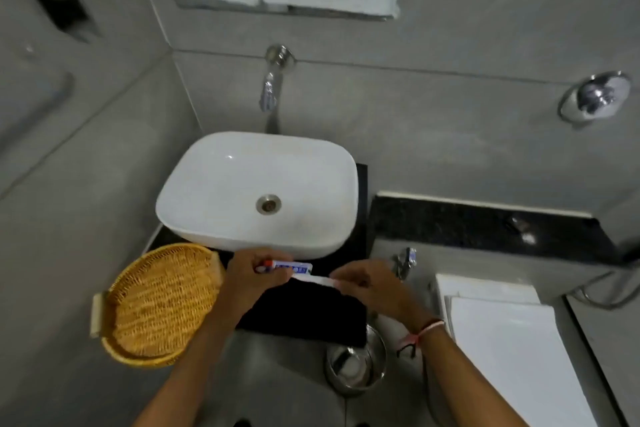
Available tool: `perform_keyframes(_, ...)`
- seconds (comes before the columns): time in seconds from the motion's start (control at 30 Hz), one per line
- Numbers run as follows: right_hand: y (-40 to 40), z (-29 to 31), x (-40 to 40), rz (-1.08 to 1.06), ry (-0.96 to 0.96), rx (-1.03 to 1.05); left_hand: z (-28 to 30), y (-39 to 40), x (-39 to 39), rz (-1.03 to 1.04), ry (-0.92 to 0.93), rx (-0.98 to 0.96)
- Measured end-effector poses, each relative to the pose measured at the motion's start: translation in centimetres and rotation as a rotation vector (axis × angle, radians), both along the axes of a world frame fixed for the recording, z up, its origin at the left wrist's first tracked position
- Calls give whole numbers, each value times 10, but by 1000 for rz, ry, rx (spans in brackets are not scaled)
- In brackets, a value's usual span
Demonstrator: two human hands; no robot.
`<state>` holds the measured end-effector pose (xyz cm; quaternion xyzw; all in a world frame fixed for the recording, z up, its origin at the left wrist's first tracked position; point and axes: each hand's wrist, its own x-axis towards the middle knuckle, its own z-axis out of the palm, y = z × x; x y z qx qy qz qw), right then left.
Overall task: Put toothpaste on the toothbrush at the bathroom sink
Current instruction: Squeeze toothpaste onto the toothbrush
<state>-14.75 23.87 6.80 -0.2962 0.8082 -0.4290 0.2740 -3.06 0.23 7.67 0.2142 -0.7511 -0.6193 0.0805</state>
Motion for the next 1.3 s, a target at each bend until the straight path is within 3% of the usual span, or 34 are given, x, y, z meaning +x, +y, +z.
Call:
perform_keyframes(0.1, -38, 10, 8, 84, 1, 40, 14, -36, 13, -34, -14, 8)
perform_keyframes(0.23, -90, 5, 31, 101, -190, 4, 30, -102, 42, 96, -24, 28)
perform_keyframes(0.4, -148, -15, 73, -35, -484, -15, 30, -184, 91, 404, -93, 63)
perform_keyframes(0.6, -221, -25, 118, -152, -714, 5, -5, -216, 124, 473, -244, 202)
perform_keyframes(0.73, -274, -29, 132, -192, -659, 78, -39, -215, 124, 474, -334, 182)
perform_keyframes(0.87, -311, -47, 134, -281, -620, 146, -58, -204, 104, 452, -381, 0)
perform_keyframes(1.03, -325, -66, 121, -224, -433, 292, -72, -202, 87, 450, -512, -238)
perform_keyframes(1.3, -331, -70, 126, -202, -133, 285, -78, -200, 80, 451, -507, -353)
